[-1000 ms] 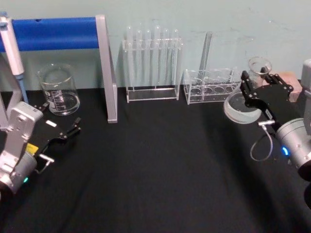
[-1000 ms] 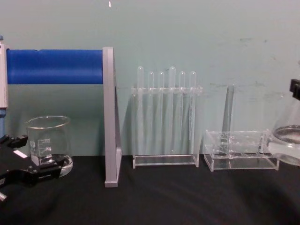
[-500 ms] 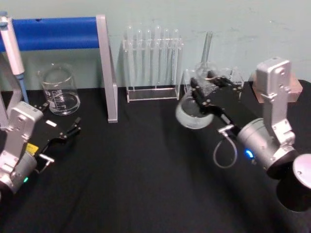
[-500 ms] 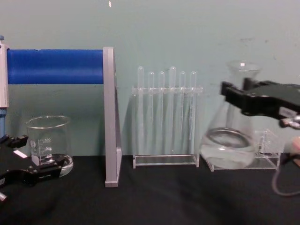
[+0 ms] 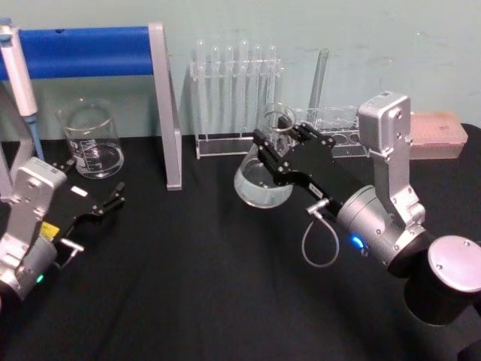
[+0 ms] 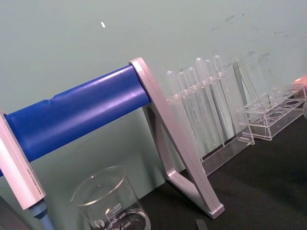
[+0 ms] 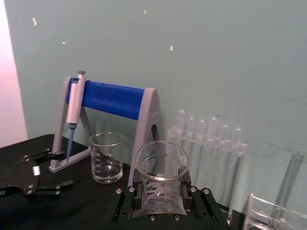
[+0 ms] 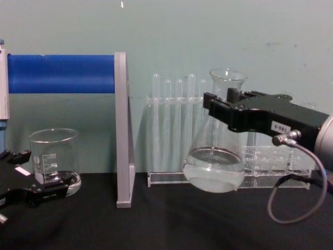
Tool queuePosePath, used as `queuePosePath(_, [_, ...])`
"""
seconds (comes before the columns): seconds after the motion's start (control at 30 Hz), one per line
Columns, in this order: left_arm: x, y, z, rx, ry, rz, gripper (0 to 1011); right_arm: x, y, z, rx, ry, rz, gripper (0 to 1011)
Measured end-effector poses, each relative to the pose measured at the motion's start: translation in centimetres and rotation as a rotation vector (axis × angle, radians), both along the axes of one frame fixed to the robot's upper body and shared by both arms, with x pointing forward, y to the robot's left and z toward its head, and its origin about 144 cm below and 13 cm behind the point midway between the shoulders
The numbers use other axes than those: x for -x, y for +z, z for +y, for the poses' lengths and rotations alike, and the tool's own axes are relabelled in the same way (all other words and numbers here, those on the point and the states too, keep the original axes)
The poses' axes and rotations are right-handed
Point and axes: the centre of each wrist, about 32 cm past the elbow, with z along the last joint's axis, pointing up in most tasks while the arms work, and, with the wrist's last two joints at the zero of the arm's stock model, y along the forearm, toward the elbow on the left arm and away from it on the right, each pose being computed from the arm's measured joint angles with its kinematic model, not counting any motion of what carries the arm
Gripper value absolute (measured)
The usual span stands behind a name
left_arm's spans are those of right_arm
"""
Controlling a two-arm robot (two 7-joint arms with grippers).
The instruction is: Grasp the erlenmeyer flask with one hand, shake it three times, then place it back.
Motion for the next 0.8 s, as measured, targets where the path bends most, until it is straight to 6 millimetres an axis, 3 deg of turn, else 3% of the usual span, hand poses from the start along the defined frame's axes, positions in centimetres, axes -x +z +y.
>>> queuePosePath(0.8, [0.0, 0.0, 0.0, 0.000, 0.000, 0.000, 1001, 0.8, 0.0, -4.6, -0.003, -0.482, -0.005, 449])
